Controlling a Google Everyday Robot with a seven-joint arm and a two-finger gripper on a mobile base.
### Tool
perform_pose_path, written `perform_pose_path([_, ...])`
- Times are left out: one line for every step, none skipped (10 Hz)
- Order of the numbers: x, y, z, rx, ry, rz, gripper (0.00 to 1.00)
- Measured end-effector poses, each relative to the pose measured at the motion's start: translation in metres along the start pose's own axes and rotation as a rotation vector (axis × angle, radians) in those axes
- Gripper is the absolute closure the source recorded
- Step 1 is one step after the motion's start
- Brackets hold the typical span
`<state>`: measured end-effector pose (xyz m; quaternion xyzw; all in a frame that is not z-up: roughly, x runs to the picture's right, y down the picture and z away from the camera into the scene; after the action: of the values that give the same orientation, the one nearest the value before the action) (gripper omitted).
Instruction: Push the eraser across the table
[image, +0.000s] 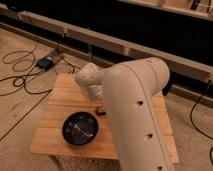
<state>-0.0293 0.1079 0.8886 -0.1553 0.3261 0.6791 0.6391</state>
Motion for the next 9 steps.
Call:
perform_pose_path([0.001, 0.000, 0.004, -0.002, 0.007, 0.001, 0.35])
perform_pose_path([0.002, 0.000, 0.006, -0.002, 0.013, 0.003, 0.35])
perform_pose_path([0.004, -0.001, 0.009, -0.001, 0.019, 0.005, 0.35])
perform_pose_path([0.006, -0.004, 0.013, 0.002, 0.029, 0.009, 0.35])
perform_pose_path([0.007, -0.008, 0.015, 0.005, 0.034, 0.012, 0.35])
perform_pose_path([0.009, -0.013, 0.018, 0.010, 0.042, 0.018, 0.35])
perform_pose_path([0.011, -0.019, 0.020, 0.015, 0.049, 0.027, 0.35])
perform_pose_path([0.014, -0.026, 0.023, 0.022, 0.059, 0.040, 0.35])
perform_pose_path([0.015, -0.034, 0.026, 0.028, 0.066, 0.052, 0.35])
